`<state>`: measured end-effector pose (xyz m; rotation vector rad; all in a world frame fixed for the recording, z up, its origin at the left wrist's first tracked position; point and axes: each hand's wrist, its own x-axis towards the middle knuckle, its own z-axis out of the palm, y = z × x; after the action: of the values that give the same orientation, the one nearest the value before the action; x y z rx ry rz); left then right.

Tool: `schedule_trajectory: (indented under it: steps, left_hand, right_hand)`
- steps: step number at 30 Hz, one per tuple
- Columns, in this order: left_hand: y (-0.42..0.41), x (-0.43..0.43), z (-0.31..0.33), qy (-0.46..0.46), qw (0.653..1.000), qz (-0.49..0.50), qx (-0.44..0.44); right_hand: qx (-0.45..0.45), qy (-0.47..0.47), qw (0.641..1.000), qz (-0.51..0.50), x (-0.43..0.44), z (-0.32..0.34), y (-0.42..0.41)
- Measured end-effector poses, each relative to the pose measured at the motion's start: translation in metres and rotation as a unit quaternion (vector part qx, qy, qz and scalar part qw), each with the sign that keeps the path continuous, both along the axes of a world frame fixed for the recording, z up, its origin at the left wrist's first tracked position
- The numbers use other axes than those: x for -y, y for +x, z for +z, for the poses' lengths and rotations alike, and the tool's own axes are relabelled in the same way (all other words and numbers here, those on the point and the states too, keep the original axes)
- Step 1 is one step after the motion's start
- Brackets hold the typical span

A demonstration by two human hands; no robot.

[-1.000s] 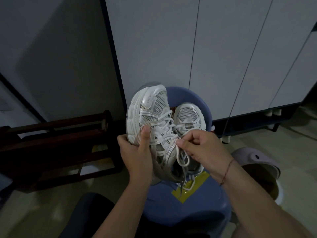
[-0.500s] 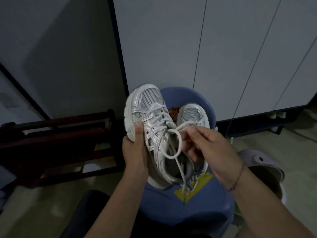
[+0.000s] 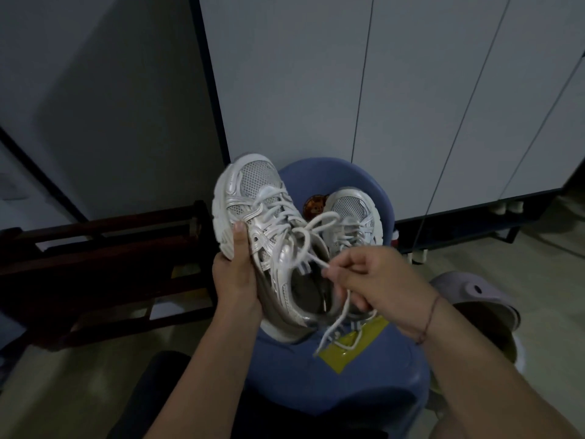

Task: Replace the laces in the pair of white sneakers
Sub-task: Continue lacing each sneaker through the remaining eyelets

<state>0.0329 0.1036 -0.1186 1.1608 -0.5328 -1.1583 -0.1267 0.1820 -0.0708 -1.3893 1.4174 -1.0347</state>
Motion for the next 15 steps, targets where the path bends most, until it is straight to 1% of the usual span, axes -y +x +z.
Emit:
schedule_trajectory:
  steps: [3, 6, 11, 13, 15]
  left_hand:
    - [0.01, 0.006, 0.0, 0.036, 0.999, 0.017, -0.008]
    - [0.02, 0.011, 0.001, 0.043, 0.998, 0.034, -0.011]
    - [0.027, 0.011, 0.004, 0.042, 0.998, 0.042, -0.026]
    - [0.025, 0.01, 0.005, 0.032, 0.999, 0.033, -0.022]
    - [0.021, 0.008, 0.007, 0.022, 0.999, 0.023, -0.021]
  right_hand:
    - [-0.029, -0.016, 0.999, -0.036, 0.007, 0.0, -0.025]
    - [-0.064, -0.001, 0.996, -0.056, 0.013, -0.006, -0.045]
    - [-0.164, 0.041, 0.985, -0.023, 0.018, -0.014, -0.062]
    - [-0.167, 0.007, 0.986, -0.016, 0.017, -0.014, -0.051]
    - [-0.133, -0.069, 0.989, -0.014, 0.017, -0.012, -0.033]
